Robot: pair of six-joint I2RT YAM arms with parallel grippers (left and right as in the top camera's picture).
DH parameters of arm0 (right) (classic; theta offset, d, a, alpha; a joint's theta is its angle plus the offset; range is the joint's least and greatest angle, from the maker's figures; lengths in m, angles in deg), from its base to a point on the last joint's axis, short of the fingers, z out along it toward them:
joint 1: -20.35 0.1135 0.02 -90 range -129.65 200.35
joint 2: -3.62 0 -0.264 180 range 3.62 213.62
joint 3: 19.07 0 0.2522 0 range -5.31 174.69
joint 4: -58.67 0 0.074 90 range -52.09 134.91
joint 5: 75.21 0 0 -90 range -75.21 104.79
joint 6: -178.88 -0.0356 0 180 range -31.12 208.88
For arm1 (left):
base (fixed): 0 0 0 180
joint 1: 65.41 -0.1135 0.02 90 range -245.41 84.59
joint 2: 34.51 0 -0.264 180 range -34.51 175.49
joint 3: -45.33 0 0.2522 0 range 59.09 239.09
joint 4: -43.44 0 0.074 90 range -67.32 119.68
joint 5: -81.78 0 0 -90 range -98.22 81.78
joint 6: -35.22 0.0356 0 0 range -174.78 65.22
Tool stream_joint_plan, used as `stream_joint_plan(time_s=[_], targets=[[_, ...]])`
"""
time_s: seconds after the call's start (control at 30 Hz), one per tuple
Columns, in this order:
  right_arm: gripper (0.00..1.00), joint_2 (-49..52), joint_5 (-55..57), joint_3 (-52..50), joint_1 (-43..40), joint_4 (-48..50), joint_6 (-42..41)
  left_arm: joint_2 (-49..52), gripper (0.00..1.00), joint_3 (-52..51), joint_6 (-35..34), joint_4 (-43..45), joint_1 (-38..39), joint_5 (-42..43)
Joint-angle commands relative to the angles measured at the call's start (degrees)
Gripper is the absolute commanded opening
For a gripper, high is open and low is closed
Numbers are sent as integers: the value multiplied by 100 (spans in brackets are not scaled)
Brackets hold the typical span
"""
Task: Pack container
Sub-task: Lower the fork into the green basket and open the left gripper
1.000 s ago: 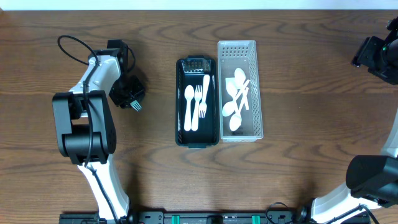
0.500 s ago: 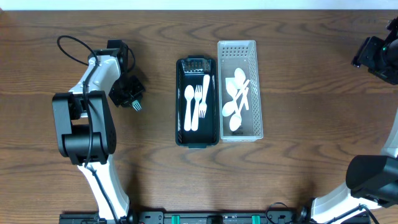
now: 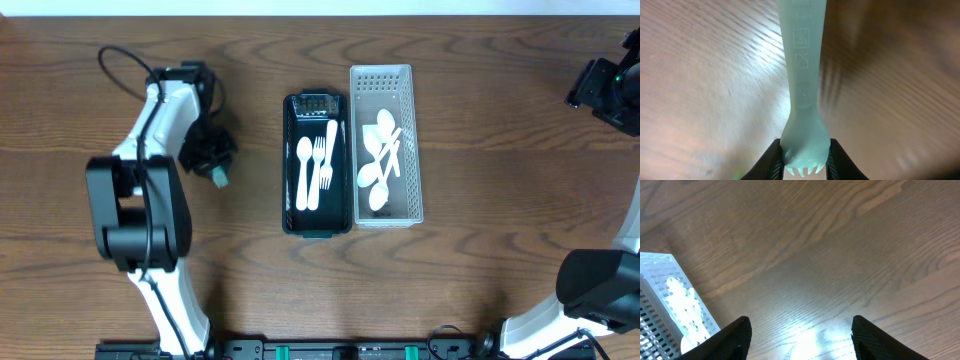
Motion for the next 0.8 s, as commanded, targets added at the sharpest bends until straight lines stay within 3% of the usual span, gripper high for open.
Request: stream_joint_plan(time_s=[0.0, 0.2, 0.43, 0.77], targets=[[68, -7, 44, 48, -17, 17, 76, -903, 6, 470, 343, -142, 610, -205], [68, -7, 44, 48, -17, 37, 76, -1644, 6, 562, 350, 87, 1757, -219], [68, -7, 44, 48, -17, 33, 76, -1357, 6, 448, 197, 654, 2859, -219], [68, -7, 44, 48, -17, -55, 122, -87, 6, 415, 140, 789, 2830, -216]])
